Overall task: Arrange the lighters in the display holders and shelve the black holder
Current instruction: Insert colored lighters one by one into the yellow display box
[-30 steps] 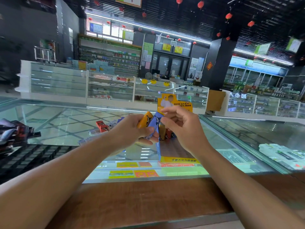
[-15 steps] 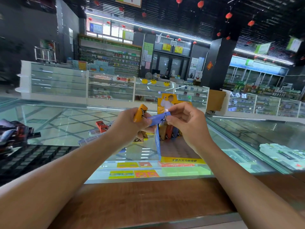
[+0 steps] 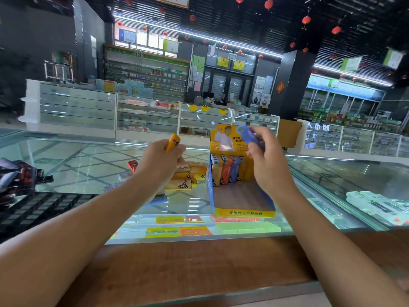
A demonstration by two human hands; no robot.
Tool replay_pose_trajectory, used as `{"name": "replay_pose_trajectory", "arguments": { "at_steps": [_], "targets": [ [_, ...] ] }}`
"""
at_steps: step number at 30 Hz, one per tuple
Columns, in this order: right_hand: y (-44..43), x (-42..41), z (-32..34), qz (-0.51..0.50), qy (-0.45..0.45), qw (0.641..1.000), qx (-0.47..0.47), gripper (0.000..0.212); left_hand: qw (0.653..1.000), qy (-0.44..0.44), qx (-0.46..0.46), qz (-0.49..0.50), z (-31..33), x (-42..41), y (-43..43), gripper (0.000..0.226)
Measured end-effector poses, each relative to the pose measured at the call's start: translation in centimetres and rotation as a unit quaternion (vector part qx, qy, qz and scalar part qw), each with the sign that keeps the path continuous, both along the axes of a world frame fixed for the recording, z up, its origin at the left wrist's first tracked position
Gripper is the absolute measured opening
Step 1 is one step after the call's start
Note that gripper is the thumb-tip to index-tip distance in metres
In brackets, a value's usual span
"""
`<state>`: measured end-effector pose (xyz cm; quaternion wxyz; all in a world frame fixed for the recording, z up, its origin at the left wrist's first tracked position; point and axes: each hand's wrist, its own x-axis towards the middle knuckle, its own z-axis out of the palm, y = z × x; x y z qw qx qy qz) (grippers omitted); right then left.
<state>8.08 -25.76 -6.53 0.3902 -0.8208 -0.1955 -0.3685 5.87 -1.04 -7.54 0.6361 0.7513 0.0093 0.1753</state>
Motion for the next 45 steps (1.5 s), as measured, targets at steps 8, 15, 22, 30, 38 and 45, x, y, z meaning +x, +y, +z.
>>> {"name": "replay_pose_trajectory", "arguments": {
  "at_steps": [8, 15, 22, 30, 38, 45],
  "targets": [
    [-0.7, -0.1, -0.2, 0.047, 0.044, 0.996, 0.062, 0.046, 0.997, 0.046, -0.007, -0.058, 0.4, -0.5, -0.6, 0.009],
    [-1.0, 0.6, -1.0, -0.011, 0.032, 0.999, -0.010, 0.027, 0.996, 0.034, 0.048, -0.069, -0.2, -0.7, -0.5, 0.007],
    [-1.0, 0.9, -1.4, 0.008, 0.054, 0.999, 0.005, 0.011, 0.993, 0.029, 0.083, -0.078, 0.1, -1.4, -0.4, 0.007],
    [-0.8, 0.6, -1.3, 0.054, 0.139, 0.987, 0.055, 0.008, 0.994, 0.017, 0.066, -0.091, 0.2, -1.7, -0.6, 0.022],
    [-0.8, 0.9, -1.2, 0.061, 0.178, 0.977, 0.103, 0.012, 0.992, 0.005, 0.056, -0.109, 0.3, -1.8, -0.6, 0.020],
    [-1.0, 1.1, -1.3, -0.033, 0.109, 0.990, -0.085, 0.012, 0.994, 0.020, 0.014, -0.109, 0.3, -1.8, -0.7, 0.021]
  ]
}}
